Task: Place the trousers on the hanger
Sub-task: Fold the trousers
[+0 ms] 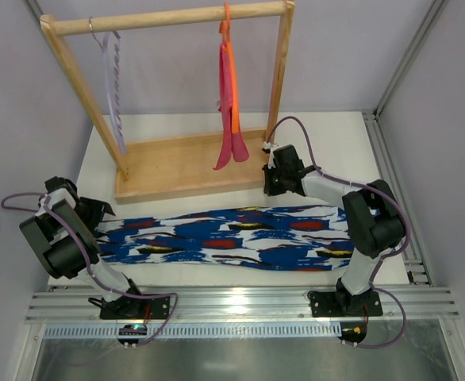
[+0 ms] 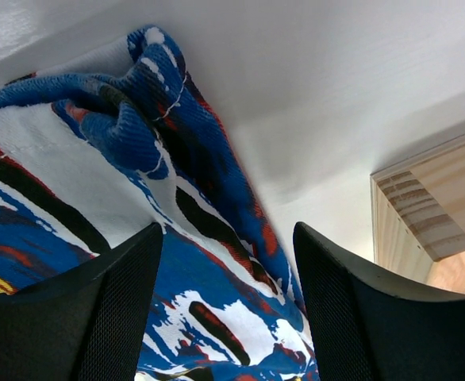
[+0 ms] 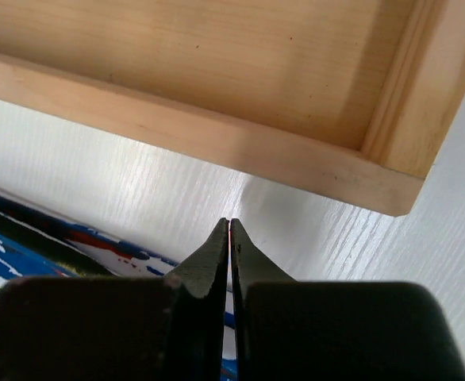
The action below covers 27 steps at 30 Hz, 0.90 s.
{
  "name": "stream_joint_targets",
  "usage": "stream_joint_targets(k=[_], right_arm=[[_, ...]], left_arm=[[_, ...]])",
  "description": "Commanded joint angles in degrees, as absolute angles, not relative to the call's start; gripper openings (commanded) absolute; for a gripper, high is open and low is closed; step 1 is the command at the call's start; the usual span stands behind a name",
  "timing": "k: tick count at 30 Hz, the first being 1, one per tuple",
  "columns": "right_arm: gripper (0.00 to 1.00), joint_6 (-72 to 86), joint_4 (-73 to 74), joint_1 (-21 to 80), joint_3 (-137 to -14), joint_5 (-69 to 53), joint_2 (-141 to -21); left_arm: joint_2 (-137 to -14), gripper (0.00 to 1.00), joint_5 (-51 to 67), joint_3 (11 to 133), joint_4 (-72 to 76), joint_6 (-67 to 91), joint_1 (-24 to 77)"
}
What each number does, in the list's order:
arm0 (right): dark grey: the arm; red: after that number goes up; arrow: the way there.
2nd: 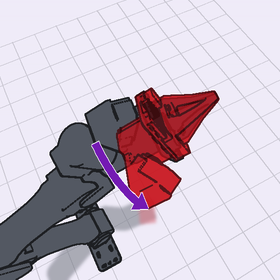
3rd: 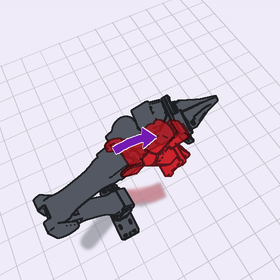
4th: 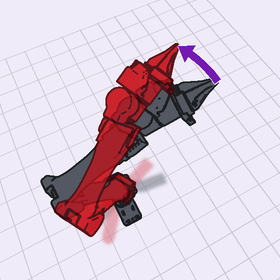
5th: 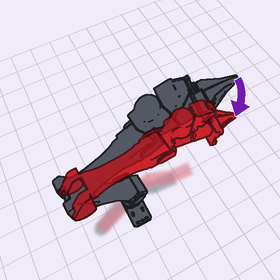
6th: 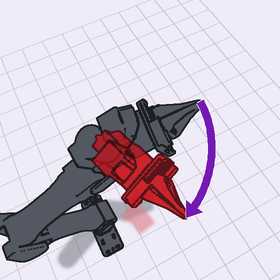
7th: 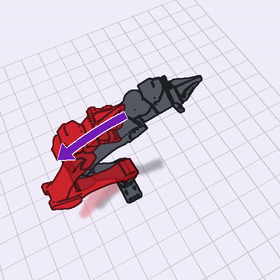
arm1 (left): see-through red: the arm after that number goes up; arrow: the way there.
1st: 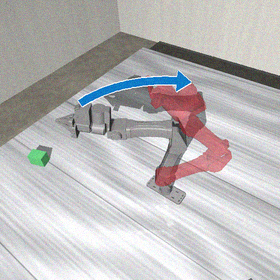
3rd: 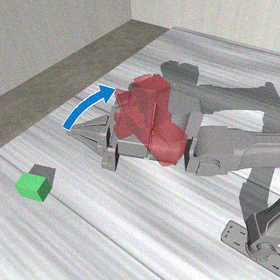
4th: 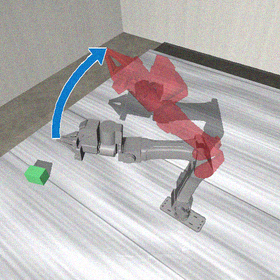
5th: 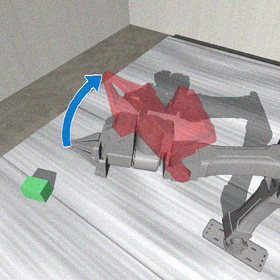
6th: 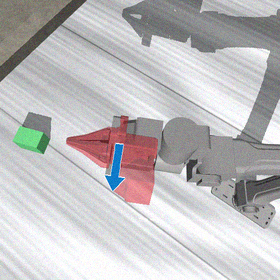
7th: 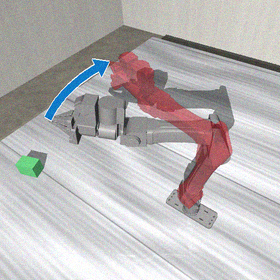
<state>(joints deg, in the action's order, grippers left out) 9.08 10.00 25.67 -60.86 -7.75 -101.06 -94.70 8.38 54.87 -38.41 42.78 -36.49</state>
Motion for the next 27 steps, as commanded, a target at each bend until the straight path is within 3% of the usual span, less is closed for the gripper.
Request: stream_joint_targets(k=[1,4,6,7,11,15,17,20,27], right_arm=[[0.04,10.81,7.39,25.84,-62.50,-4.92,-102.13],[0.04,10.46,9.13,25.93,-62.49,-7.46,-101.69],[0.18,9.76,12.02,25.93,-62.32,-9.39,-99.68],[0.33,8.97,13.00,25.84,-62.23,-10.36,-98.97],[0.47,6.94,17.48,25.66,-62.49,-13.45,-95.46],[0.47,11.15,28.08,24.70,-66.26,-5.65,-95.44],[0.45,21.93,33.37,23.74,-68.90,6.09,-96.06],[0.45,38.69,44.54,19.44,-70.05,14.13,-96.76],[0.43,54.49,62.30,7.49,-74.70,20.92,-100.72]], left_arm=[[-97.47,0.70,-3.78,55.02,-38.14,38.85,-37.44],[-96.51,0.70,-3.69,55.20,-37.97,38.58,-37.35],[-95.80,0.70,-3.69,55.20,-37.71,38.41,-37.35],[-95.80,0.70,-3.60,55.54,-37.71,38.41,-37.44],[-97.82,0.69,-1.06,57.56,-37.44,38.06,-37.35],[-98.35,0.69,2.81,57.66,-35.86,38.32,-37.35],[-97.74,0.69,3.95,57.48,-35.68,38.41,-37.27],[-95.72,0.69,5.71,57.04,-34.37,38.41,-37.27],[-96.15,0.69,7.82,56.25,-33.58,38.93,-37.09]])
